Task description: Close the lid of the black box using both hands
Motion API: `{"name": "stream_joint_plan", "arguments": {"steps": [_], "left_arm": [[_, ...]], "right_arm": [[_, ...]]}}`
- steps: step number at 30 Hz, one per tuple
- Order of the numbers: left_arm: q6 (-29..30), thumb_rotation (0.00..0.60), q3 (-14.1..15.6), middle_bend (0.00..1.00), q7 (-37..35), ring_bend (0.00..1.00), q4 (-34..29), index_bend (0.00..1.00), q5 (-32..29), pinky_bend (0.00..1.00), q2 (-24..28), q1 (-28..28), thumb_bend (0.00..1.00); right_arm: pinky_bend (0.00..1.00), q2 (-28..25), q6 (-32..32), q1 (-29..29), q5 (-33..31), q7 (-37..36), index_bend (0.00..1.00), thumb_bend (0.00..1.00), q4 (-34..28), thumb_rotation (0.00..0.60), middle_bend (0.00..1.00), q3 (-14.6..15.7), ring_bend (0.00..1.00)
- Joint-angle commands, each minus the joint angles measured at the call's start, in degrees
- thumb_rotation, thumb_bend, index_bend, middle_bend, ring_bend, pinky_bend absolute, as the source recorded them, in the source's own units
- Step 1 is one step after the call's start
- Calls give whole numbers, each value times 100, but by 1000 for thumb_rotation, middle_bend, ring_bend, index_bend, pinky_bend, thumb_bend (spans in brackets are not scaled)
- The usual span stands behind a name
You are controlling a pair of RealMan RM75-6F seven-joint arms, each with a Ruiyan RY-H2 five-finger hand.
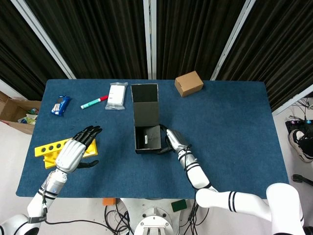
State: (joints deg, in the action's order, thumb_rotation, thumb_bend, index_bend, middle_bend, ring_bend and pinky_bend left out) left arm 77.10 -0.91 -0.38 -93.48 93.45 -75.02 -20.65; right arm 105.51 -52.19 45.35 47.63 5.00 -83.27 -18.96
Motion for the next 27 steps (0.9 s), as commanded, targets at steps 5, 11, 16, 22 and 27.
{"name": "stream_joint_plan", "arguments": {"steps": [5,11,16,22,27], "left_arm": [[-194,600,-53,61,-431,60,41,57,-224,238,-46,-64,93],[-494,600,-104,59,-649,162,9,57,-477,428,-24,-163,92],[-723,428,-152,58,-709,354,5,55,-624,799,-31,-268,91],[-934,320,-222,30,-804,535,89,52,-796,938,-131,-377,91],[-1066,311,-235,2,-801,549,183,40,-878,942,-218,-445,91]], "right_arm": [[1000,93,11,-26,107,-171,475,127,114,600,403,-19,794],[1000,181,23,-77,324,-417,473,127,247,600,403,-20,794],[1000,187,67,-145,547,-768,473,127,326,600,403,-73,794],[1000,269,212,-186,759,-1181,473,127,615,600,403,-81,794],[1000,454,280,-111,919,-1331,473,126,869,600,403,-99,794]]}}
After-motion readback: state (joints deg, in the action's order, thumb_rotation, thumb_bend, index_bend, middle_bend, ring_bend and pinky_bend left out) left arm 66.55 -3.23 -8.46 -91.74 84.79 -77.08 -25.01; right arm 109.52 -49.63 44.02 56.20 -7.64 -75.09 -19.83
